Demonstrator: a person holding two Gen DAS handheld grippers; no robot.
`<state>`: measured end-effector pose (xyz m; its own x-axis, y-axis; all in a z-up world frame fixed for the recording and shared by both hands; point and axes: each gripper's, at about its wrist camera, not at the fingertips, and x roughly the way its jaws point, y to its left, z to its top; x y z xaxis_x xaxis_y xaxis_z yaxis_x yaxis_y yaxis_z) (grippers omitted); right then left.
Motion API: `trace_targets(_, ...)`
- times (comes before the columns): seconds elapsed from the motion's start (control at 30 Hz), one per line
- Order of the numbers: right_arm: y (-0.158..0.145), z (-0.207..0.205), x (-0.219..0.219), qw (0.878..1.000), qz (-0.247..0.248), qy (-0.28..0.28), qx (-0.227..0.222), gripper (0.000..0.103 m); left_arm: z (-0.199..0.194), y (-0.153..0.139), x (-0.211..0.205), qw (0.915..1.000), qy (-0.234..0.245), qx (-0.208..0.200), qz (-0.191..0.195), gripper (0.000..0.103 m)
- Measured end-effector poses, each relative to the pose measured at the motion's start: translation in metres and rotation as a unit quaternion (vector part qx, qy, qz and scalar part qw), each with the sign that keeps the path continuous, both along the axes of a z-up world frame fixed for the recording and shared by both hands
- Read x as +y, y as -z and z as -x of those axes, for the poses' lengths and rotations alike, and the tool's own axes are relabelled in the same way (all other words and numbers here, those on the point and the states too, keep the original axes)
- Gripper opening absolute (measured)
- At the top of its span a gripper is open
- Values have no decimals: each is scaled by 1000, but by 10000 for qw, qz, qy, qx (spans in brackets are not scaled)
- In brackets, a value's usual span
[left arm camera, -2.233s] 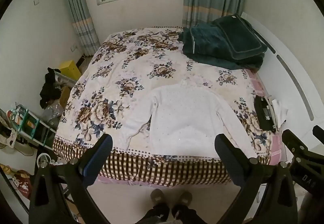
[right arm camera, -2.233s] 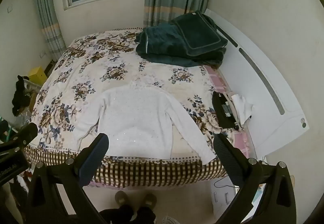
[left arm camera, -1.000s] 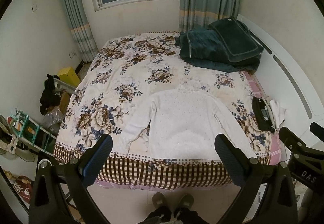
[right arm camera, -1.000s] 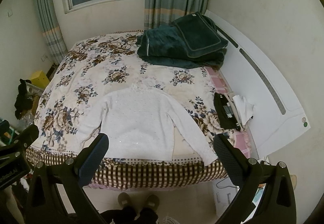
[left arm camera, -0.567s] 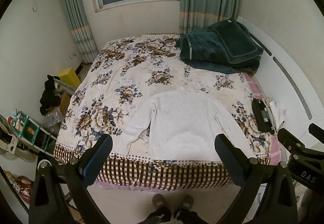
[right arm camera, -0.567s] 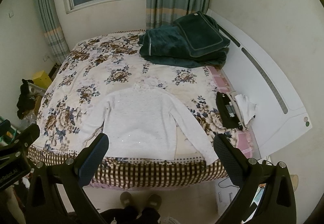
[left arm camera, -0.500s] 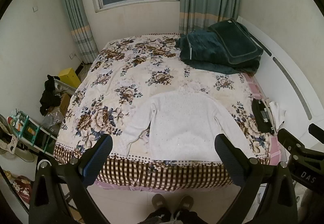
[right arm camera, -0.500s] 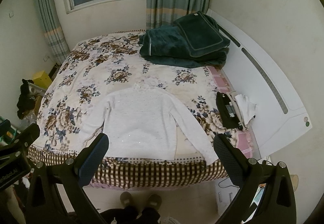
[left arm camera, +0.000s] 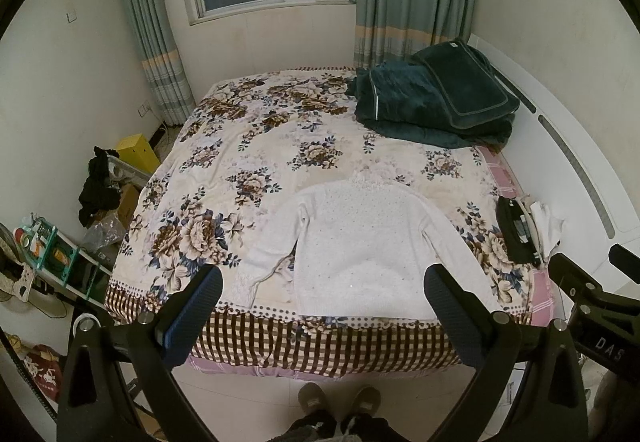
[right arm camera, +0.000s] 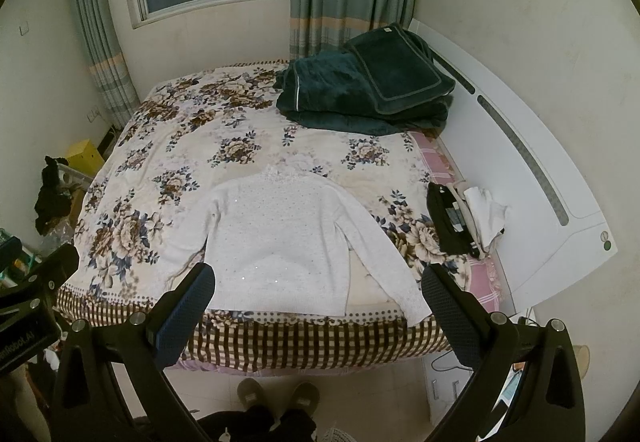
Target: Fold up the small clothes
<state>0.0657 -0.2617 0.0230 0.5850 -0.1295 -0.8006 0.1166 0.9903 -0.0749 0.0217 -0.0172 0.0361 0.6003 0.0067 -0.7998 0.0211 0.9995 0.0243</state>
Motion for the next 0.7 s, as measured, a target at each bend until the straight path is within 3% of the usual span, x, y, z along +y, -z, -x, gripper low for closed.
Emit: trace_targets(0.7,-3,0,-1,10000,-20,8,-30,103,-2,-6,-3,10000,15,-37,39,103)
